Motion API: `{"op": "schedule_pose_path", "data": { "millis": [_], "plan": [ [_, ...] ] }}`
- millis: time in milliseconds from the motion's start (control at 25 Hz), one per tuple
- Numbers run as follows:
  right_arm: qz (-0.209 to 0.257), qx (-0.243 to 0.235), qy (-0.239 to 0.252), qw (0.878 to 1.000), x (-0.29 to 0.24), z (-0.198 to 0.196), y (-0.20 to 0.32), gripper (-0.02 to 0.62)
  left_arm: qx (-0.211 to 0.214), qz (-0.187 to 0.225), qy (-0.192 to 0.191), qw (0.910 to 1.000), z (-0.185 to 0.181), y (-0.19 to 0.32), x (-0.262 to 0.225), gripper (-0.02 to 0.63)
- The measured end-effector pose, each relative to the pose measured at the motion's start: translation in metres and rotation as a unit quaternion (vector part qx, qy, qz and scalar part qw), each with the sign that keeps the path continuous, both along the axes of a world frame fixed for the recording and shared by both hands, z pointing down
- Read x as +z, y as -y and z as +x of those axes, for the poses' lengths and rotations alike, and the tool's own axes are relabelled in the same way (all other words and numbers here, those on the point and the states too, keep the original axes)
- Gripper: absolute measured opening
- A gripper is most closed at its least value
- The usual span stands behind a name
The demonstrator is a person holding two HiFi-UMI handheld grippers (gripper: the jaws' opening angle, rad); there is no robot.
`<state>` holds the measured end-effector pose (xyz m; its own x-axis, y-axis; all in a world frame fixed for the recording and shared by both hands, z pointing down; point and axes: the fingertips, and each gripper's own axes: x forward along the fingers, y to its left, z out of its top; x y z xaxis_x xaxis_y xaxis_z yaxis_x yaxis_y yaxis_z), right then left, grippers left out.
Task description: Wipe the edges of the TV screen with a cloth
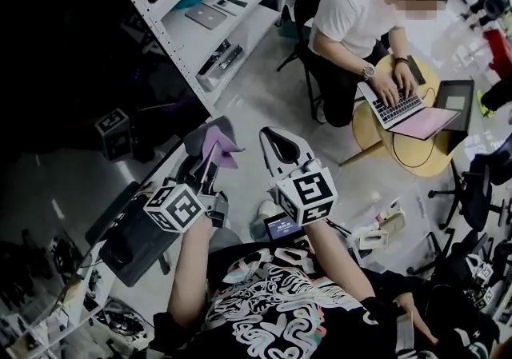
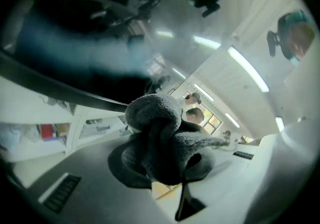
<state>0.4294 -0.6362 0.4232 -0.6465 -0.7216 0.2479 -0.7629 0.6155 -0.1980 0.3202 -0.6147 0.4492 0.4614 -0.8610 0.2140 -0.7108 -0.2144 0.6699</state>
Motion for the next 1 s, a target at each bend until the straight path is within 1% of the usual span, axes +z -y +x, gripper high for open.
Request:
{"op": "schedule_pose_path", "data": {
  "millis": [40, 120, 240, 400, 480, 560, 640, 720, 840, 1000],
  "plan": [
    [0.002, -0.009, -0.002, 1.000, 0.000, -0.002, -0.004, 0.030, -0.004, 0.009, 0.033, 0.9994, -0.001, -0.007, -0.001, 0.109],
    [0.003, -0.031, -0.005, 1.000, 0.001, -0.013, -0.014, 0.029, -0.013, 0.025, 0.094, 0.9952, -0.009, -0.022, -0.004, 0.109],
    [0.005, -0.062, -0.013, 0.998, 0.006, -0.035, -0.031, 0.029, -0.034, 0.045, 0.174, 0.9831, -0.032, -0.044, -0.010, 0.109],
    [0.023, -0.093, -0.025, 0.995, 0.003, -0.060, -0.060, 0.029, -0.077, 0.060, 0.249, 0.9634, -0.067, -0.084, -0.021, 0.109],
    [0.040, -0.104, -0.035, 0.993, -0.001, -0.075, -0.077, 0.029, -0.096, 0.064, 0.282, 0.9525, -0.086, -0.109, -0.025, 0.109],
    [0.062, -0.115, -0.051, 0.990, -0.007, -0.088, -0.096, 0.029, -0.112, 0.066, 0.299, 0.9454, -0.104, -0.135, -0.027, 0.109],
    [0.072, -0.124, -0.061, 0.988, -0.012, -0.098, -0.116, 0.029, -0.126, 0.065, 0.303, 0.9425, -0.117, -0.160, -0.031, 0.109],
    [0.071, -0.133, -0.064, 0.986, -0.014, -0.103, -0.140, 0.029, -0.141, 0.062, 0.305, 0.9399, -0.125, -0.189, -0.035, 0.109],
    [0.071, -0.148, -0.069, 0.984, -0.013, -0.106, -0.174, 0.029, -0.158, 0.059, 0.309, 0.9359, -0.130, -0.227, -0.036, 0.109],
    [0.074, -0.151, -0.068, 0.983, -0.018, -0.103, -0.213, 0.029, -0.169, 0.057, 0.312, 0.9330, -0.130, -0.268, -0.037, 0.109]
  ]
}}
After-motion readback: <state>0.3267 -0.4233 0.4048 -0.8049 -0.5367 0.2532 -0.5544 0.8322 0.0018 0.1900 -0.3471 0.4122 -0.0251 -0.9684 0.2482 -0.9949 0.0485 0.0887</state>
